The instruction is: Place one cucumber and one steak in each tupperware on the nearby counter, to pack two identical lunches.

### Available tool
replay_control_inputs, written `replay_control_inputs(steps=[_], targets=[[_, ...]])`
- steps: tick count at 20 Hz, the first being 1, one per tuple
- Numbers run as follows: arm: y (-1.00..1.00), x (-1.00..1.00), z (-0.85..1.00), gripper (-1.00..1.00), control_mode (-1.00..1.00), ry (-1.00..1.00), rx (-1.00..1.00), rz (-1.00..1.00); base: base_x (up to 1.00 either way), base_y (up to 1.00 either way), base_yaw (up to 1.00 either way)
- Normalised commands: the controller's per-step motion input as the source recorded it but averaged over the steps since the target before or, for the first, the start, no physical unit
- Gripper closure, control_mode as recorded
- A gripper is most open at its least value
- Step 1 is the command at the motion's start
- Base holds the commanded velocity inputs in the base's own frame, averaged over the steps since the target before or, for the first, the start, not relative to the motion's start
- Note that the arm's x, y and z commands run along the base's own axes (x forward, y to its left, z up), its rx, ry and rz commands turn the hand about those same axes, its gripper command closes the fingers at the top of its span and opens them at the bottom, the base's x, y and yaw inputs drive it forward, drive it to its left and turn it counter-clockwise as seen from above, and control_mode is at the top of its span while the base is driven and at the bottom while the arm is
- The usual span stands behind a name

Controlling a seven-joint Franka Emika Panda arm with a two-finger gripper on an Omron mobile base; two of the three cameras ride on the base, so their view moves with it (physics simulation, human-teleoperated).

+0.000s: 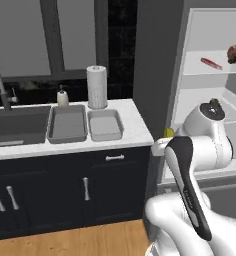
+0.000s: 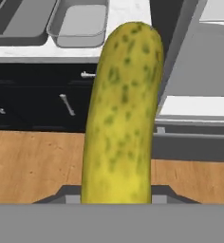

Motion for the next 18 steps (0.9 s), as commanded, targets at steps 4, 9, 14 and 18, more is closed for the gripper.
replay_control_inputs(steps=[4, 9, 14, 18], targets=[[0.00, 0.00, 0.00, 1.00, 1.00, 0.00, 0.00, 0.00, 0.66, 1.00, 0.00], [0.00, 0.00, 0.00, 1.00, 1.00, 0.00, 0.00, 0.00, 0.98, 0.93, 0.00], [0.00, 0.00, 0.00, 1.00, 1.00, 0.00, 0.00, 0.00, 0.96, 0.49, -0.03], [0.00, 0.00, 0.00, 1.00, 1.00, 0.00, 0.00, 0.00, 0.75, 0.08, 0.00]])
